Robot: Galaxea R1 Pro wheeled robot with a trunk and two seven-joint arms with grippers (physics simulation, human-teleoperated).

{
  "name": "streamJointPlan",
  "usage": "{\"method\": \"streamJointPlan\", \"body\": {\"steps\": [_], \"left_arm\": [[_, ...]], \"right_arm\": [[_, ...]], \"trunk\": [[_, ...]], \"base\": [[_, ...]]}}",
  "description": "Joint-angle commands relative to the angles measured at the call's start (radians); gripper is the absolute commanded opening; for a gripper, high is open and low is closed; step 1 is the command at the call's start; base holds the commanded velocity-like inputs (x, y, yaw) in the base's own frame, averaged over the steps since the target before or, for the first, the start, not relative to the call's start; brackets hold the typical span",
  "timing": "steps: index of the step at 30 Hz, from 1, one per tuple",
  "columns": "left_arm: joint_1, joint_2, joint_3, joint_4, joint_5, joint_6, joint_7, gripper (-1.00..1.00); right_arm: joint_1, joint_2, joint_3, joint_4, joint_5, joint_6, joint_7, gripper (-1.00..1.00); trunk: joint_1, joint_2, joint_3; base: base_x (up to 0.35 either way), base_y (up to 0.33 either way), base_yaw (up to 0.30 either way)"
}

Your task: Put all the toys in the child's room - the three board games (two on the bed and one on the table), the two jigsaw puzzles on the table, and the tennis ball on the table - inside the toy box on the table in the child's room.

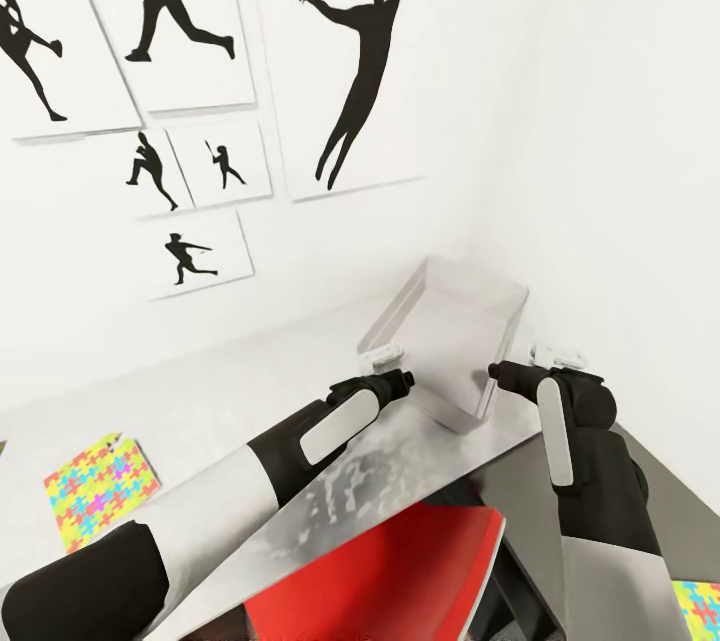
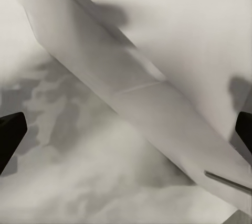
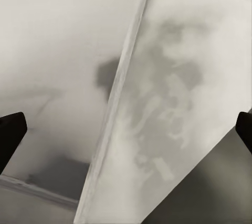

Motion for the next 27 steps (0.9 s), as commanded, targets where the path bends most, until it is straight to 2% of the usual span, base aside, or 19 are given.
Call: {"method": "streamJointPlan", "body": {"steps": [1, 6, 15, 27], "left_arm": [[-0.001, 0.000, -0.001, -0.001, 0.002, 0.003, 0.006, 1.00], [-0.001, 0.000, -0.001, -0.024, 0.002, 0.003, 0.006, 1.00], [-0.001, 0.000, 0.002, -0.158, -0.001, 0.004, 0.006, 1.00], [-0.001, 0.000, 0.006, -0.176, -0.002, -0.023, 0.005, 1.00]], "right_arm": [[-0.001, 0.001, -0.001, -0.001, -0.011, 0.003, -0.009, 1.00], [-0.001, 0.001, -0.001, 0.000, -0.011, 0.003, -0.009, 1.00], [-0.001, 0.002, 0.000, 0.000, -0.009, 0.003, -0.009, 1.00], [-0.001, 0.002, 0.000, -0.001, -0.010, 0.003, -0.009, 1.00]], "trunk": [[0.001, -0.002, -0.004], [0.001, -0.002, -0.012], [0.001, -0.002, -0.026], [0.001, -0.002, -0.034]], "base": [[0.000, 0.000, 0.000], [0.000, 0.000, 0.000], [0.000, 0.000, 0.000], [0.000, 0.000, 0.000]]}}
